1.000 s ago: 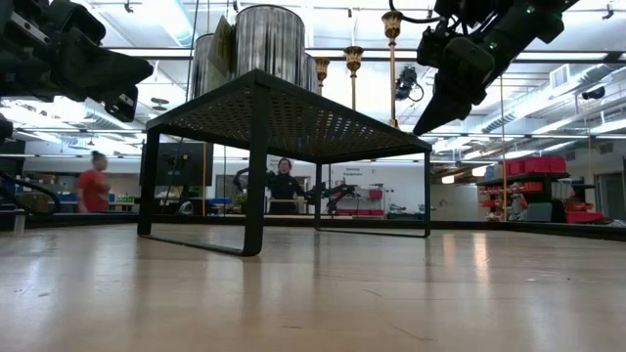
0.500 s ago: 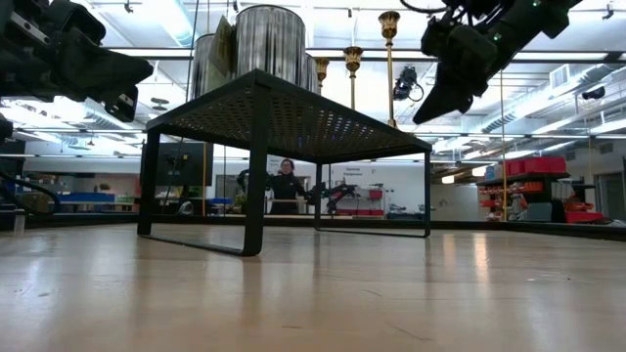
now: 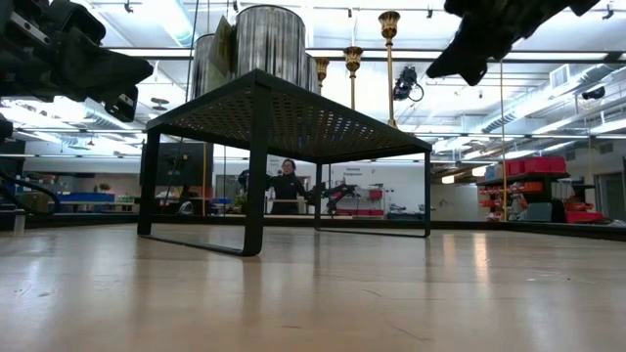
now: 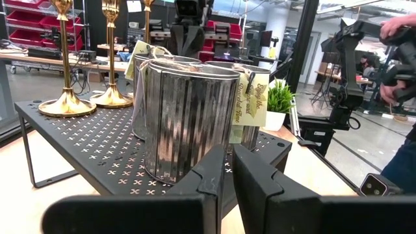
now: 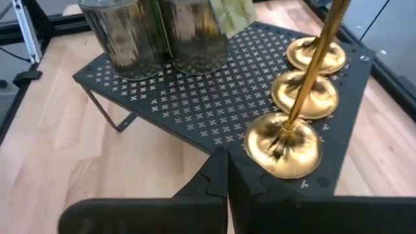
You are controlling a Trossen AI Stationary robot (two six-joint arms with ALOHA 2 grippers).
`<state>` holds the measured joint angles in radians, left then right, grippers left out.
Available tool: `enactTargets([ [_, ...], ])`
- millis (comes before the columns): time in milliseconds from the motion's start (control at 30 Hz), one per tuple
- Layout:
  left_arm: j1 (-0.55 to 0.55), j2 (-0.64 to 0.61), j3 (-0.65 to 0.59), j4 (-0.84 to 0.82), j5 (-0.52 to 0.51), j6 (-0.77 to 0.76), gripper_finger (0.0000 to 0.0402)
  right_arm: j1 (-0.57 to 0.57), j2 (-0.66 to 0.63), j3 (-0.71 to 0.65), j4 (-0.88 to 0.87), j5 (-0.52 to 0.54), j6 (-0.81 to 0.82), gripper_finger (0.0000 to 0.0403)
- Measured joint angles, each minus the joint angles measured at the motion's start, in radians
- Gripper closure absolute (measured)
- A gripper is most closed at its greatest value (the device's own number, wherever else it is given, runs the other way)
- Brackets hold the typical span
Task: Pick & Place candle stick holders
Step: Return to Home Position
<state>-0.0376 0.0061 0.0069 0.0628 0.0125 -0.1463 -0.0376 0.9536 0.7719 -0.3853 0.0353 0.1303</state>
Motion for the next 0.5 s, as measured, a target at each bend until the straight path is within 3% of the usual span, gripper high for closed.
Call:
enactTargets([
  [300,0.0,0.0,0.0,0.0,0.0,0.0,0.0362,-0.001,-0.055,-0.028,0.006,0.006,-0.063,0.0401],
  [500,0.0,0.0,0.0,0.0,0.0,0.0,0.0362,-0.001,-0.112,-0.132,0.1,-0.073,-0.061,0.0399],
])
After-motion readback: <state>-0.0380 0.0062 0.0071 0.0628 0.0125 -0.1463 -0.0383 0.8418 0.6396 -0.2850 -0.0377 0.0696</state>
